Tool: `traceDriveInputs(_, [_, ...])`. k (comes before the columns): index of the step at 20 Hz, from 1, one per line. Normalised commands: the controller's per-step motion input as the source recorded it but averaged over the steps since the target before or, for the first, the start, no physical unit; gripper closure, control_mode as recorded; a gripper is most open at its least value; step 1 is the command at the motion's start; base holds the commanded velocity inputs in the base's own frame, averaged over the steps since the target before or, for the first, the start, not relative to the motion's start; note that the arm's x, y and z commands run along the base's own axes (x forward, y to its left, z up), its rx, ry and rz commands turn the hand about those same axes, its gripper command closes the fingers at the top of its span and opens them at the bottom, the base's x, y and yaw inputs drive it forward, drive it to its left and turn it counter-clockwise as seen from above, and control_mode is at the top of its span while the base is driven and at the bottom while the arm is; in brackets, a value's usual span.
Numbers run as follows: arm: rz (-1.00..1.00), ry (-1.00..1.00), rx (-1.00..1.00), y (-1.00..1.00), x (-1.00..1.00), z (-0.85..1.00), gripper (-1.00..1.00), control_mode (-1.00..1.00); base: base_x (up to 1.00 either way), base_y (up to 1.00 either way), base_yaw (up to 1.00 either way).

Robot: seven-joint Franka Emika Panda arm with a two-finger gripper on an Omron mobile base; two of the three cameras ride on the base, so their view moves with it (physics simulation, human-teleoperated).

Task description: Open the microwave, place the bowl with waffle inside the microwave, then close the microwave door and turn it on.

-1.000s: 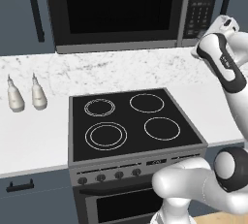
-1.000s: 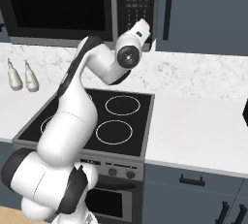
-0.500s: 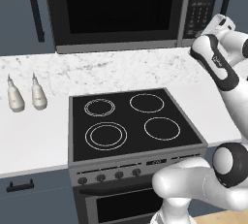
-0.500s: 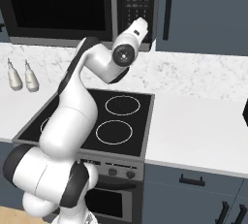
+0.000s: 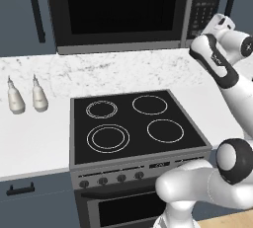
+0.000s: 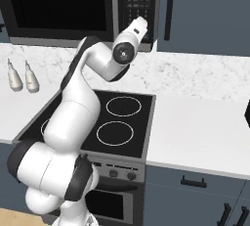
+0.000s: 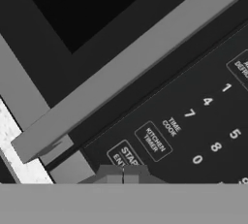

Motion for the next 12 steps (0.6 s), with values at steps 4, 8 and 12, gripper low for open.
traceDriveInputs(4, [0.0,0.0,-0.03,0.0,0.22,-0.07,1.0,-1.0,0.0,0.0,0.0])
traceDriveInputs(8, [-0.02,0.0,-0.03,0.0,0.18,-0.09,1.0,-1.0,0.0,0.0,0.0])
traceDriveInputs(12, [-0.02,0.0,-0.03,0.0,0.25,-0.06,1.0,-1.0,0.0,0.0,0.0])
